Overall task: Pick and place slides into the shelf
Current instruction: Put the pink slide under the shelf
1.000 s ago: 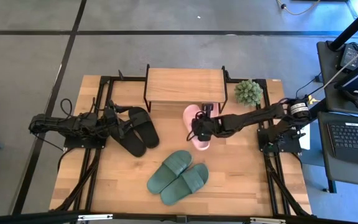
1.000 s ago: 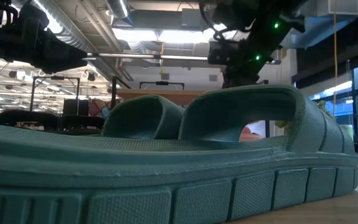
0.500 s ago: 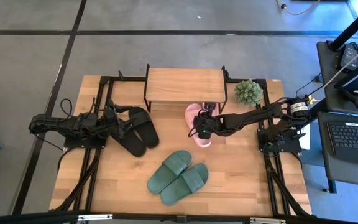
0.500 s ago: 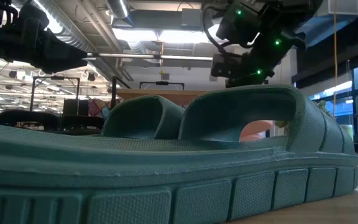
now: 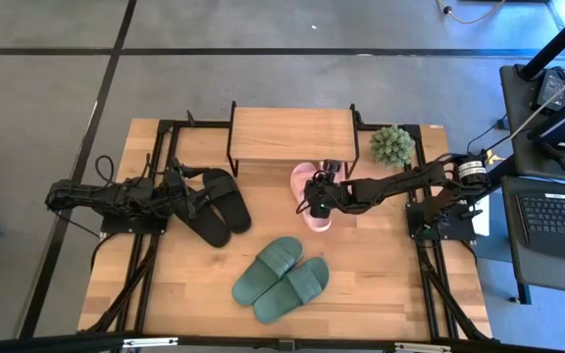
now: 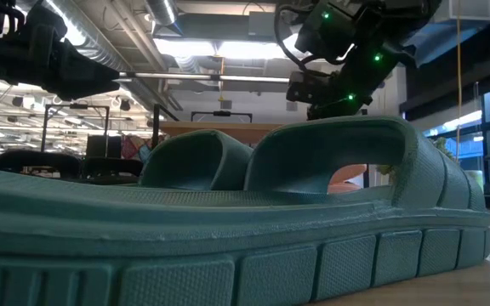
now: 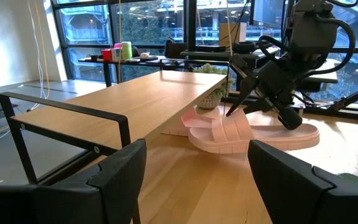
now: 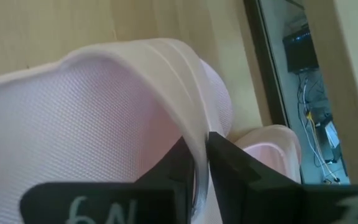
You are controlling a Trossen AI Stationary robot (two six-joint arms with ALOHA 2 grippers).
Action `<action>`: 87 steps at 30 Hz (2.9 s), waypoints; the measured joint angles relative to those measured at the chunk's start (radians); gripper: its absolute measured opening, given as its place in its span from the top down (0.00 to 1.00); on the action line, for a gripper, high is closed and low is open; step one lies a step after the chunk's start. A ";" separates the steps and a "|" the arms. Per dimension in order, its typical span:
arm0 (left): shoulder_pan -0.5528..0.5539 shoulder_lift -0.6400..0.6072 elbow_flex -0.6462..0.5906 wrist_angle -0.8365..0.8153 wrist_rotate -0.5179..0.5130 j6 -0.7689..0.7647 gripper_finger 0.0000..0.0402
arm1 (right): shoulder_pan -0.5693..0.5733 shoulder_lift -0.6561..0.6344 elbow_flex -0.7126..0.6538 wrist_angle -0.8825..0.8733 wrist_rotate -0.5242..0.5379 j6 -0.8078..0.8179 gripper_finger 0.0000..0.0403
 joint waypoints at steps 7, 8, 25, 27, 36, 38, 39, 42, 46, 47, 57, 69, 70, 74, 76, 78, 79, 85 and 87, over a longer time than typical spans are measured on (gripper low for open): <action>0.000 0.000 0.000 0.000 0.000 0.000 0.32 | -0.003 0.000 0.000 -0.001 -0.052 0.050 0.88; 0.000 0.000 0.000 0.000 0.000 0.000 0.32 | -0.003 0.003 0.001 -0.001 -0.052 0.061 0.88; 0.000 0.000 0.000 0.000 0.000 0.000 0.32 | -0.040 0.058 0.001 0.001 -0.050 0.080 0.87; 0.000 0.000 0.000 0.000 0.000 0.000 0.32 | -0.041 0.058 0.001 0.001 -0.049 0.076 0.87; 0.000 0.000 0.000 0.000 0.000 0.000 0.32 | -0.041 0.058 0.001 0.002 -0.050 0.079 0.68; 0.000 0.000 0.000 0.000 0.000 0.000 0.32 | -0.041 0.058 0.001 0.003 -0.049 0.079 0.65; 0.000 0.000 0.000 0.000 0.000 0.000 0.32 | -0.041 0.058 0.001 0.003 -0.050 0.079 0.63; 0.000 0.000 0.000 0.000 0.000 0.000 0.32 | -0.041 0.058 0.001 0.004 -0.050 0.093 0.60; 0.000 0.000 0.000 0.000 0.000 0.000 0.32 | -0.041 0.058 0.010 -0.011 -0.069 0.101 0.56; 0.000 0.000 0.000 0.000 0.000 0.000 0.32 | -0.041 0.058 0.012 -0.011 -0.076 0.103 0.55; 0.000 0.000 0.000 0.000 0.000 0.000 0.32 | -0.031 0.058 0.026 -0.048 -0.079 0.131 0.52; 0.000 0.000 0.000 0.000 0.000 0.000 0.32 | 0.022 0.055 0.026 -0.062 -0.078 0.153 0.52; 0.000 0.000 0.000 0.000 0.000 0.000 0.32 | 0.024 0.055 0.026 -0.062 -0.078 0.153 0.52; 0.000 0.000 0.000 0.000 0.000 0.000 0.32 | 0.030 0.055 0.026 -0.062 -0.076 0.153 0.52; 0.000 0.000 0.000 0.000 0.000 0.000 0.32 | 0.030 0.055 0.026 -0.062 -0.076 0.152 0.52; 0.000 0.000 0.000 0.000 0.000 0.000 0.32 | 0.030 0.055 0.026 -0.062 -0.076 0.149 0.52; 0.000 0.000 0.000 0.000 0.000 0.000 0.32 | 0.030 0.055 0.026 -0.064 -0.076 0.149 0.52; 0.000 0.000 0.000 0.000 0.000 0.000 0.32 | 0.030 0.055 0.026 -0.076 -0.078 0.148 0.52; 0.000 0.000 0.000 0.000 0.000 0.000 0.32 | 0.030 0.055 0.026 -0.076 -0.086 0.147 0.52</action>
